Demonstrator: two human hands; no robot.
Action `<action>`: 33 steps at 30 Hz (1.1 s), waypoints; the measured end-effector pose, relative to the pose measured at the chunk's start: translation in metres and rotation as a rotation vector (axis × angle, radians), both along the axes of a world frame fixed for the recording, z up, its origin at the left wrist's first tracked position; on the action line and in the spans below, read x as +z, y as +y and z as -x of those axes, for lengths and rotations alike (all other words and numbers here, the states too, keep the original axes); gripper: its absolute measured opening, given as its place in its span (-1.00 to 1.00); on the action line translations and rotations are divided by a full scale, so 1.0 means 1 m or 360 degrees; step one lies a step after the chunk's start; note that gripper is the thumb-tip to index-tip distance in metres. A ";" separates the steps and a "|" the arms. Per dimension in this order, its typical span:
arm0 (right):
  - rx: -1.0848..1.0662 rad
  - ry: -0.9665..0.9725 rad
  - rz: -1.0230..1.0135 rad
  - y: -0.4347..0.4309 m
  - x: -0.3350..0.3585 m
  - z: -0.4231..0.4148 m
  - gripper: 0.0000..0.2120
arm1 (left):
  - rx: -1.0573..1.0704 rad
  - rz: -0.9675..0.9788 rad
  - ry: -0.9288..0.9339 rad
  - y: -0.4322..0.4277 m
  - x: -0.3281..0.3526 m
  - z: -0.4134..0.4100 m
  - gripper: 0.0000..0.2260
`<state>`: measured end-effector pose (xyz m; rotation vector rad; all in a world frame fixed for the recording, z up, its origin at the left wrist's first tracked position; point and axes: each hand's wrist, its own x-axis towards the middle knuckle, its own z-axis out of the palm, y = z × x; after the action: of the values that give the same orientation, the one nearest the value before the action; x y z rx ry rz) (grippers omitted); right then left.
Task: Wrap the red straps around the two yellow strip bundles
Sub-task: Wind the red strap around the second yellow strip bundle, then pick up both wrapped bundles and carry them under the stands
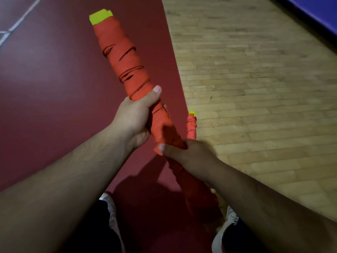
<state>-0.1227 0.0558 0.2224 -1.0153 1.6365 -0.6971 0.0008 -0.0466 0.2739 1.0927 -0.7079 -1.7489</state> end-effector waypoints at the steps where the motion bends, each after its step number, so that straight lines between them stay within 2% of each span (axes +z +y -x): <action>1: -0.0015 0.0006 0.0009 0.001 0.000 0.002 -0.43 | 0.0008 0.0001 0.0001 0.000 0.000 0.002 -0.85; 5: -0.0057 -0.0026 0.0037 0.008 -0.003 0.009 -0.43 | -0.0049 -0.0052 -0.0032 -0.004 -0.005 0.009 -0.81; 10: -0.0263 -0.0008 0.0122 0.009 -0.018 0.026 -0.33 | -0.0456 -0.0158 -0.0058 -0.012 -0.016 0.017 -0.64; 13: -0.0282 0.0065 0.0151 0.002 -0.035 0.035 -0.26 | -0.0491 -0.0173 -0.0096 -0.014 -0.028 0.019 -0.52; 16: -0.0296 0.0140 0.0134 -0.006 -0.045 0.045 -0.29 | -0.0477 -0.0280 -0.0294 -0.020 -0.047 0.017 -0.39; 18: -0.0325 0.0227 0.0164 -0.013 -0.046 0.056 -0.32 | -0.0441 -0.0325 -0.0470 -0.027 -0.064 0.014 -0.40; 20: -0.0370 0.0302 0.0193 -0.020 -0.053 0.074 -0.43 | -0.0401 -0.0396 -0.0632 -0.034 -0.089 0.012 -0.42; 26: -0.0539 0.0447 0.0102 -0.021 -0.094 0.131 -0.62 | -0.0492 -0.0589 -0.0902 -0.024 -0.179 0.032 -0.48; 27: -0.0571 0.0442 0.0054 -0.019 -0.108 0.139 -0.61 | -0.0531 -0.0606 -0.0935 -0.022 -0.196 0.040 -0.50; 30: -0.0752 0.0417 -0.0079 -0.009 -0.150 0.155 -0.38 | -0.0645 -0.0636 -0.1094 -0.010 -0.247 0.058 -0.55; 33: -0.0927 0.0355 -0.0225 0.002 -0.189 0.163 -0.41 | -0.0879 -0.0588 -0.1387 0.005 -0.295 0.073 -0.59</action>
<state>-0.2860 0.0582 0.0336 -0.5199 2.1768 -0.8514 -0.0723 -0.0421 -0.0211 2.1207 -1.3387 -1.8571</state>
